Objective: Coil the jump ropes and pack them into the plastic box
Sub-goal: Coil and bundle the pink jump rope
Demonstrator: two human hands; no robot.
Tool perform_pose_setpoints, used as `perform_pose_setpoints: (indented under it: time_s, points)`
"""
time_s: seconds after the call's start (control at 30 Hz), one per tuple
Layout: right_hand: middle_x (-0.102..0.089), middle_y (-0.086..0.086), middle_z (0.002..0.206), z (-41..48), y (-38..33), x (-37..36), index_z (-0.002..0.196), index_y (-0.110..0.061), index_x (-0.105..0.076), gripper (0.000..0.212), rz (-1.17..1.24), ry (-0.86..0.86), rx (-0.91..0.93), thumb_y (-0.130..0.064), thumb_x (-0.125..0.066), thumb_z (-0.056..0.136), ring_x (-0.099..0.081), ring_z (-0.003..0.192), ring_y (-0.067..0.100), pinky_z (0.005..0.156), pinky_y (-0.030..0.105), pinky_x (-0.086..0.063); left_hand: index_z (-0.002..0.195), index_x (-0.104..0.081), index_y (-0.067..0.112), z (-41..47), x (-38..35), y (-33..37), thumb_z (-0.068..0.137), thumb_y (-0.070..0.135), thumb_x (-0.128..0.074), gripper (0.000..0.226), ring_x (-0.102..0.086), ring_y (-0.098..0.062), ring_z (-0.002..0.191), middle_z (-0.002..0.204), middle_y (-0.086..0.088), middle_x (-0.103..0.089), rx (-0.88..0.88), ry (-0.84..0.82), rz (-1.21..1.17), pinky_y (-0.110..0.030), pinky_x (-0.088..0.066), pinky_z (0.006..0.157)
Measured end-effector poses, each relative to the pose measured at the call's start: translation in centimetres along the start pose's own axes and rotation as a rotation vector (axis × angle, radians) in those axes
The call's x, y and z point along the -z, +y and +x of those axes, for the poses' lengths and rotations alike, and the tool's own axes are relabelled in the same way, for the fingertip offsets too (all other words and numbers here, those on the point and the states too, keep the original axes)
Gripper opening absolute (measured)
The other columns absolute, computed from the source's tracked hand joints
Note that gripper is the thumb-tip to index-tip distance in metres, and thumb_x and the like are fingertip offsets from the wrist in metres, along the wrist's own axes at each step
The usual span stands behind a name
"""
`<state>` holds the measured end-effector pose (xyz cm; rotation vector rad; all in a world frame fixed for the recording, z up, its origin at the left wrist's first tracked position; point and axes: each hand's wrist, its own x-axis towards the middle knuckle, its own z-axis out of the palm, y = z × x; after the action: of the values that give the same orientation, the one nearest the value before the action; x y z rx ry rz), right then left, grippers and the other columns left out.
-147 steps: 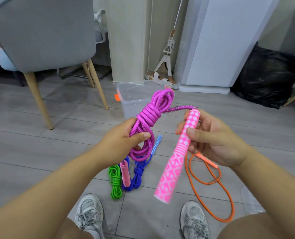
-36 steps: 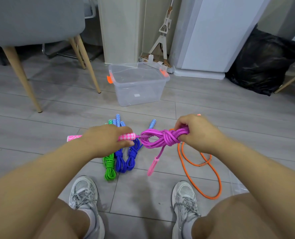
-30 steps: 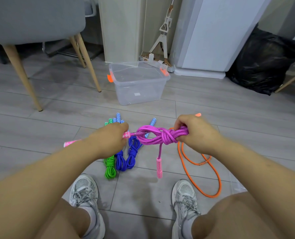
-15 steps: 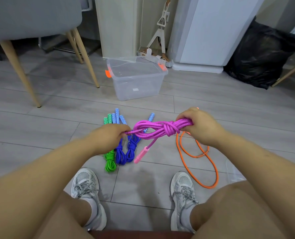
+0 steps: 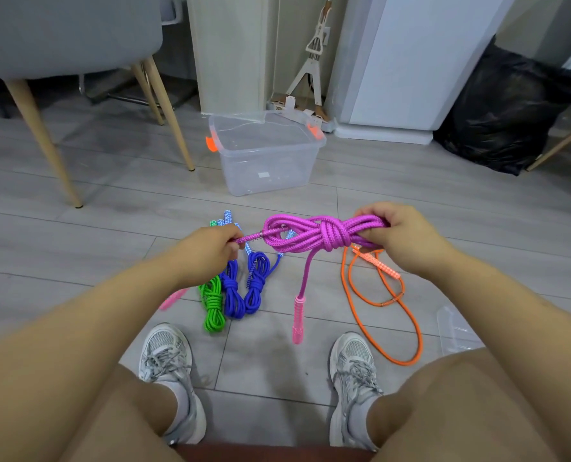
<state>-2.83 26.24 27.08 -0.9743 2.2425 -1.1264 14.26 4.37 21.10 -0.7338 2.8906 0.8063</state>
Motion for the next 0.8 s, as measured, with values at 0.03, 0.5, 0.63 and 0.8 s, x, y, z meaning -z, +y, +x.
perform_pose_setpoints:
  time_s: [0.03,0.5,0.63,0.8]
  points:
    - [-0.061,0.006,0.074,0.2,-0.4,-0.1,0.08,-0.018,-0.061,0.024,0.061,0.013,-0.005,0.005,-0.056,0.086,-0.059,0.061,0.012,0.06,0.016,-0.053,0.09,-0.051,0.018,0.0,-0.1,0.3,0.094,0.012,-0.044,0.011,-0.058,-0.026,0.088,0.093,-0.005,-0.066,0.013,-0.002,-0.047,-0.034,-0.044,0.077]
    - [-0.063,-0.003,0.054,1.7,-4.4,-2.2,0.08,-0.007,-0.059,0.024,0.733,0.167,-0.04,0.006,-0.043,0.091,-0.055,0.047,0.009,0.043,0.021,-0.049,0.084,-0.048,0.015,0.5,-1.1,2.8,0.062,0.009,-0.085,0.044,-0.065,-0.024,0.081,0.096,0.001,-0.072,-0.009,0.053,-0.806,-0.047,-0.052,0.087]
    - [-0.059,0.005,0.062,1.9,-4.9,-2.9,0.082,-0.006,-0.059,0.024,0.832,0.146,-0.062,0.006,-0.04,0.092,-0.053,0.053,0.012,0.043,0.021,-0.049,0.079,-0.04,0.014,0.8,-1.3,3.5,0.064,0.001,-0.082,0.047,-0.069,-0.026,0.089,0.084,-0.011,-0.072,-0.036,0.102,-0.9,-0.043,-0.054,0.086]
    - [-0.059,0.004,0.069,2.4,-4.2,-2.4,0.083,-0.011,-0.059,0.024,0.662,0.155,-0.033,0.007,-0.044,0.09,-0.055,0.057,0.01,0.048,0.019,-0.05,0.073,-0.043,0.014,1.7,-1.4,3.2,0.073,0.002,-0.069,0.029,-0.058,-0.022,0.056,0.049,0.002,-0.054,0.031,0.201,-0.835,-0.044,-0.048,0.068]
